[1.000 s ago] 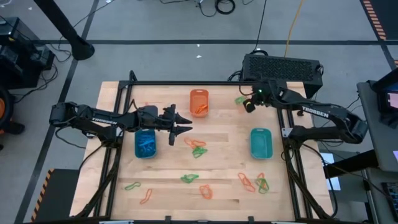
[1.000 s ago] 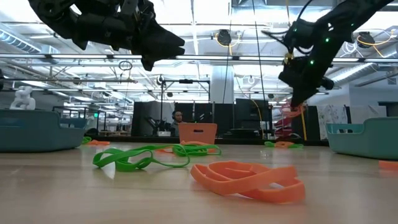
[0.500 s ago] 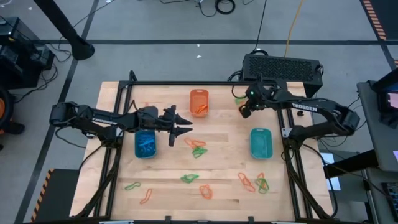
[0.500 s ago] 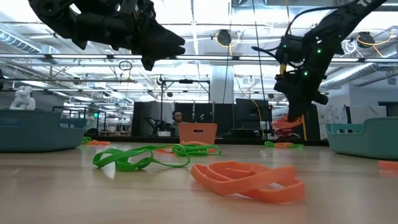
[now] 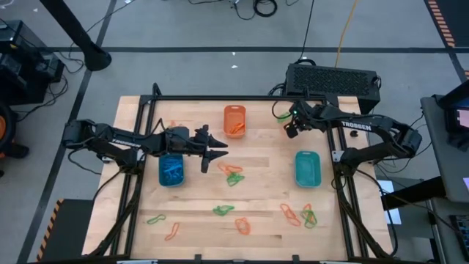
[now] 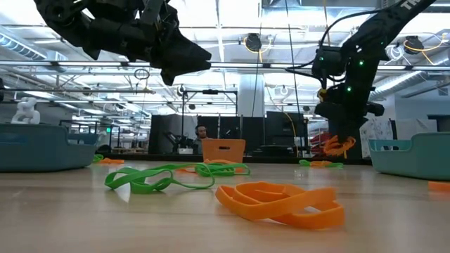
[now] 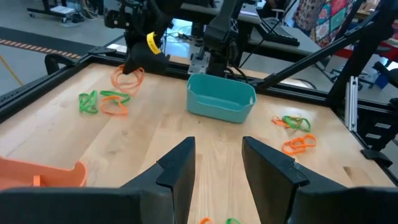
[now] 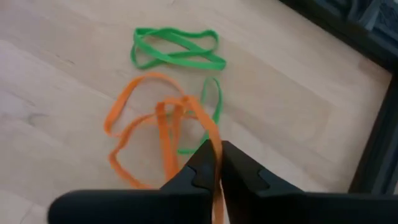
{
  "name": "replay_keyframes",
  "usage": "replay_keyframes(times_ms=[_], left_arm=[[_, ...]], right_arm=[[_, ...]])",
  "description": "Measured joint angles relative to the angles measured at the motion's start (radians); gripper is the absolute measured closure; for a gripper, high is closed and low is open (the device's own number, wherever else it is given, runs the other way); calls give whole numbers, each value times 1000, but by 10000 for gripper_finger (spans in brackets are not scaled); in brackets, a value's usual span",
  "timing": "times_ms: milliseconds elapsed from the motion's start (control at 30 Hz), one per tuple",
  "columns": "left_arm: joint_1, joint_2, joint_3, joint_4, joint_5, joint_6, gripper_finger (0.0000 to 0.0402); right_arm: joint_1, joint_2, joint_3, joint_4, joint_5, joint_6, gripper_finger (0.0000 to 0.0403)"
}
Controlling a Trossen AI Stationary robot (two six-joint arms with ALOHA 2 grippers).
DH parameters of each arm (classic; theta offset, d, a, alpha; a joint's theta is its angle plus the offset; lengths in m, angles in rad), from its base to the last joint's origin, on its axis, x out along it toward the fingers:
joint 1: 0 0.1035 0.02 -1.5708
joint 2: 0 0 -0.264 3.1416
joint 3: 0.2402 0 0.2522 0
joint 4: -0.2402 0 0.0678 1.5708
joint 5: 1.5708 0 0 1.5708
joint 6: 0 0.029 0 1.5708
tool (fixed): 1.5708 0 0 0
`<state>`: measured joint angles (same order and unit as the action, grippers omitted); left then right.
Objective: Sort rubber bands into baskets
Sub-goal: Put the orange rubber band into the orange bin
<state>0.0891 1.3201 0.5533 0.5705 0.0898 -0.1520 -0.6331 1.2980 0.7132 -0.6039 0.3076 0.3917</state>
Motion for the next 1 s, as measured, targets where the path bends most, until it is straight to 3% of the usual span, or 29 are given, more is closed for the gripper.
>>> replay_keyframes(times_ms=[367, 533, 1000], left_arm=[[0, 0, 0, -1, 0, -24, 263], [0, 0, 0, 0, 0, -24, 263], [0, 0, 0, -2, 0, -24, 263]], right_arm=[[-4, 0, 0, -20, 46, -8, 318], [20, 5, 0, 48, -94, -21, 314], [108, 210, 1, 240, -105, 56, 314]])
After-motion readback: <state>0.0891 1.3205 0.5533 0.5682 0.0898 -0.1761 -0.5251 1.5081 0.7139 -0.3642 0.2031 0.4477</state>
